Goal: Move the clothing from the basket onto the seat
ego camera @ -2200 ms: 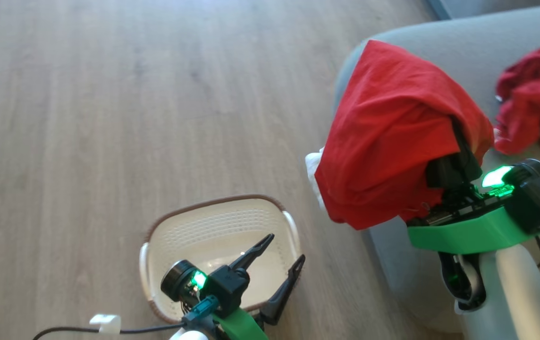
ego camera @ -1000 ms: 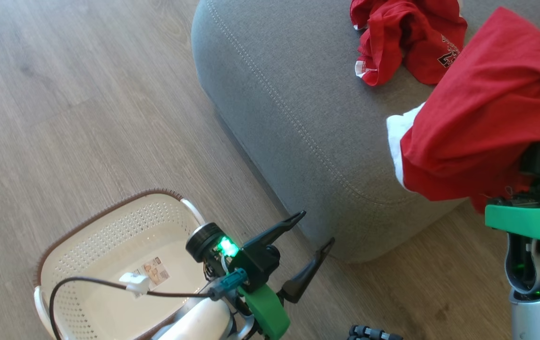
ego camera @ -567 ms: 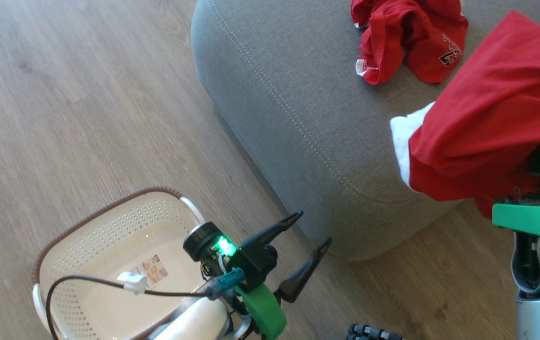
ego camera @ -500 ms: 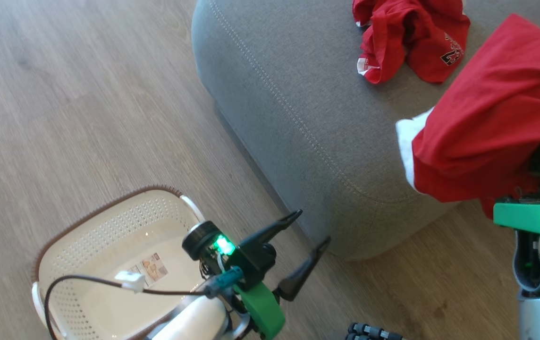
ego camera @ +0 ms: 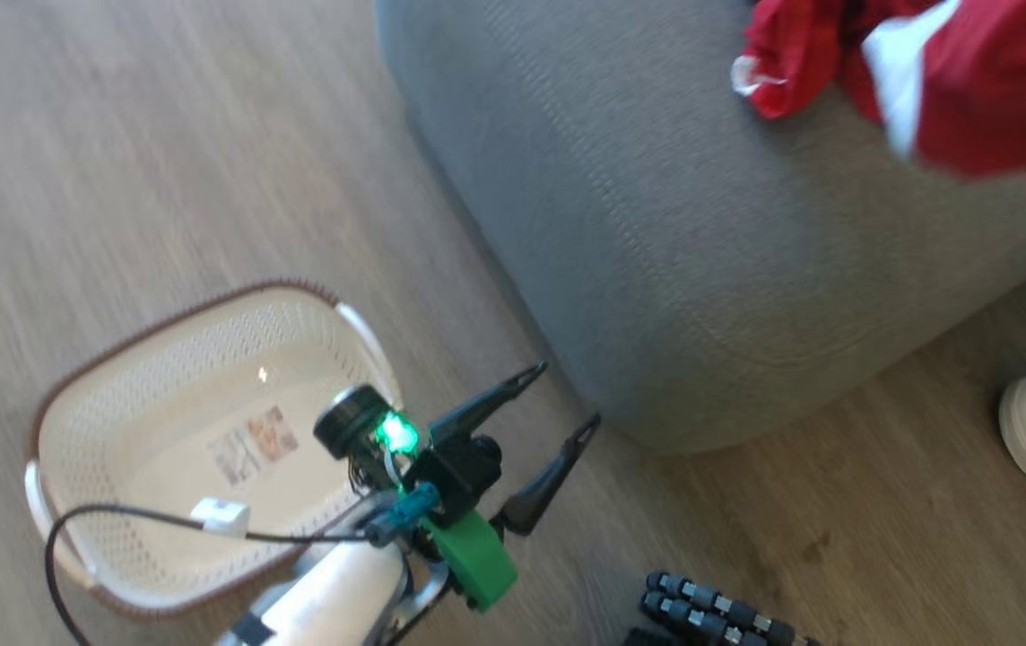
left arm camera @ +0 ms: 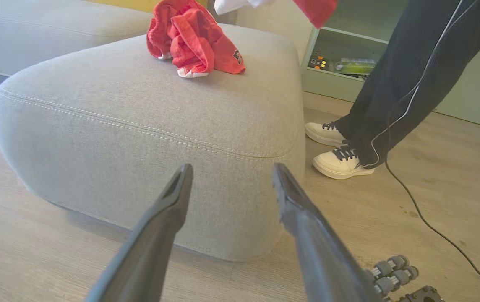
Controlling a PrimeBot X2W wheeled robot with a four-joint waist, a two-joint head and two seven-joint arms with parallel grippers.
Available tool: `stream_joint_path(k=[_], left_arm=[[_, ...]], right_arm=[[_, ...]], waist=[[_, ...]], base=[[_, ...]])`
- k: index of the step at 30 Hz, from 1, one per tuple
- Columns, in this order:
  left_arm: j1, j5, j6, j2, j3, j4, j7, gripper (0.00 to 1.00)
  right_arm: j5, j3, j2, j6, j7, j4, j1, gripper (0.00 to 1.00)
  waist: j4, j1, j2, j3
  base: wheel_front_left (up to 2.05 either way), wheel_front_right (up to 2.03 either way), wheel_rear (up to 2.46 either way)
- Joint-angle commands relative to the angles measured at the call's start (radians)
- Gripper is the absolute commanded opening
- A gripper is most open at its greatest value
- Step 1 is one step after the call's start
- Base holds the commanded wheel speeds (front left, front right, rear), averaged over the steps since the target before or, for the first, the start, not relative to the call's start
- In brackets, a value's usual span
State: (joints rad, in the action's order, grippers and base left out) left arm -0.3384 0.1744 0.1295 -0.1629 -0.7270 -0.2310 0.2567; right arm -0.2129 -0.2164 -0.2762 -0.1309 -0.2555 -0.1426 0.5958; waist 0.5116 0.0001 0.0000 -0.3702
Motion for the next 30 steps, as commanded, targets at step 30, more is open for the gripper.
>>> stream_joint_path(k=[30], left_arm=[[-0.112, -0.003, 0.001, 0.004, -0.044, 0.009, 0.005, 1.00]], right_arm=[[0.174, -0.151, -0.302, 0.000, -0.006, -0.735, 0.589, 0.00]], waist=[[-0.245, -0.0001, 0.0000, -0.210]], base=[[0.00, 0.00, 0.00]])
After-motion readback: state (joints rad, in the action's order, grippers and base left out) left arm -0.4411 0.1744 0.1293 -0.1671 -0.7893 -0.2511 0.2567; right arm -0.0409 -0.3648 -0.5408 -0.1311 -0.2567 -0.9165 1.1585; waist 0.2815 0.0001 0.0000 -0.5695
